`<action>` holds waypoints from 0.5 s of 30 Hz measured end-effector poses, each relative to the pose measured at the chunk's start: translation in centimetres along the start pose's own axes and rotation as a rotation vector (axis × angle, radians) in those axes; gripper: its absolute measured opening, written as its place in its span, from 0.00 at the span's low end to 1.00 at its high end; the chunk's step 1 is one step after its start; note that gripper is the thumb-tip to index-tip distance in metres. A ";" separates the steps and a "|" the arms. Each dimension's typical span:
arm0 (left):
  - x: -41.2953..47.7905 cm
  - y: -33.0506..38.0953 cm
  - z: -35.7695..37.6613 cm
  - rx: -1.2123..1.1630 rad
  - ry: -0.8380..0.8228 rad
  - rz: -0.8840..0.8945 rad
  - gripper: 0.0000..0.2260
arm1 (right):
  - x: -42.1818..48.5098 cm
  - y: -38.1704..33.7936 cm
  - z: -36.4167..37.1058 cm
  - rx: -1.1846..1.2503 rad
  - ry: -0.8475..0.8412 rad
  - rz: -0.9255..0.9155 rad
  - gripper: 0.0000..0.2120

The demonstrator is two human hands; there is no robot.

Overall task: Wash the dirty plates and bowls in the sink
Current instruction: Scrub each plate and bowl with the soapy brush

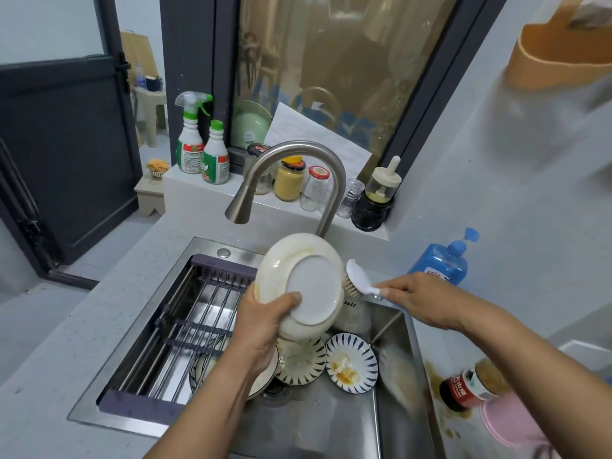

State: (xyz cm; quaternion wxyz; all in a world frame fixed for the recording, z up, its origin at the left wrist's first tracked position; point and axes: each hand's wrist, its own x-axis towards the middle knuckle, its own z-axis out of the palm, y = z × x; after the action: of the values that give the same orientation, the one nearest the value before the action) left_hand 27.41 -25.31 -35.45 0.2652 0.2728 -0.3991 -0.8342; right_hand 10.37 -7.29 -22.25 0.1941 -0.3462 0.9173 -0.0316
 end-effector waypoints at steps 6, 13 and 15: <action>0.6 -0.2 -0.2 -0.064 -0.039 -0.040 0.24 | -0.1 -0.6 0.6 0.121 0.124 -0.065 0.14; 0.0 -2.0 0.1 0.067 -0.137 -0.095 0.24 | -0.8 -4.1 -2.3 -0.179 0.118 -0.112 0.16; 0.3 -1.5 0.1 -0.029 -0.120 -0.100 0.27 | -0.5 -3.3 -2.8 -0.145 0.106 -0.081 0.16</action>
State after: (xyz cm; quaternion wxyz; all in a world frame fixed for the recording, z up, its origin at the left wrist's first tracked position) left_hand 26.84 -24.66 -36.69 0.2028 0.2379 -0.3879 -0.8671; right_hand 11.73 -9.70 -18.82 0.1183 -0.3938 0.9115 0.0091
